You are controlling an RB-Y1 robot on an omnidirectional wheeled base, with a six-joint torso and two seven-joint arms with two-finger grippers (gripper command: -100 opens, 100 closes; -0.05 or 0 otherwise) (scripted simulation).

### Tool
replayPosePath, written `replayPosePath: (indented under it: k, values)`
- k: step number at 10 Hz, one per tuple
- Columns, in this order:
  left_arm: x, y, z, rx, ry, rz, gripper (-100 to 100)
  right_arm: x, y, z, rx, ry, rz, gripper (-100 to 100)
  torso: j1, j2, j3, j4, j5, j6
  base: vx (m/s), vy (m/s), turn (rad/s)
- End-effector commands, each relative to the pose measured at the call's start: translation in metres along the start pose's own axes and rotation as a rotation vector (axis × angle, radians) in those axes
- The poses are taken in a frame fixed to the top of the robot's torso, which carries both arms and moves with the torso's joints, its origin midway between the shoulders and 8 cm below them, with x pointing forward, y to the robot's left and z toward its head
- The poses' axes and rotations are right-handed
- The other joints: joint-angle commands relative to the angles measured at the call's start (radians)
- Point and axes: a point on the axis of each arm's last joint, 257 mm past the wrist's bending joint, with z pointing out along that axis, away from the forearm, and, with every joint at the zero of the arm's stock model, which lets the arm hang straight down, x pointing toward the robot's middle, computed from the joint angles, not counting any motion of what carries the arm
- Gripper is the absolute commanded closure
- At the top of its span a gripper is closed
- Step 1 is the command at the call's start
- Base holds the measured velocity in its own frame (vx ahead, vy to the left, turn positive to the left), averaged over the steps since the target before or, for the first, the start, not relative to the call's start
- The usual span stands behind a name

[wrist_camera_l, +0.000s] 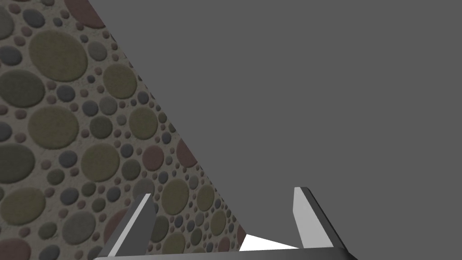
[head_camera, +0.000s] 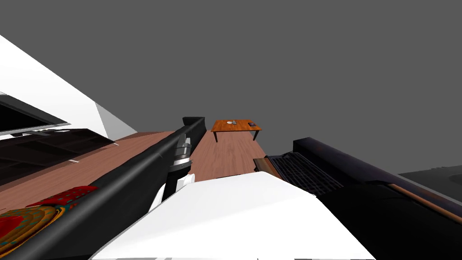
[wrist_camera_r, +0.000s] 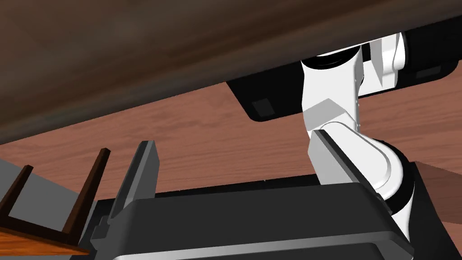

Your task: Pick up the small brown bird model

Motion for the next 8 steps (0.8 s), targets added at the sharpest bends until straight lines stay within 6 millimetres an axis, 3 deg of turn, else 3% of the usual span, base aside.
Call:
replayPosePath:
  k: [1,5,7,8]
  values:
    - [0.000,0.000,0.000,0.000,0.000,0.000,0,0.023,-0.010,-0.006,0.012,0.046,-0.034,-100,0.000,0.000,0.000,0.000,0.000,0.000,-0.071,-0.070,0.054]
    - [0.000,0.000,0.000,0.000,0.000,0.000,0,0.113,-0.060,-0.048,0.075,0.262,-0.177,-100,-0.003,-0.001,0.000,0.000,-0.001,0.000,-0.068,-0.117,0.076]
    - [0.000,0.000,0.000,0.000,0.000,0.000,0,0.113,-0.060,-0.048,0.075,0.262,-0.177,-100,-0.004,-0.001,-0.001,0.000,-0.001,0.000,-0.037,-0.082,0.005]
    - [0.000,0.000,0.000,0.000,0.000,0.000,0,0.127,-0.069,-0.056,0.087,0.298,-0.195,-100,0.001,-0.004,-0.002,-0.001,-0.001,0.000,-0.015,-0.042,0.009]
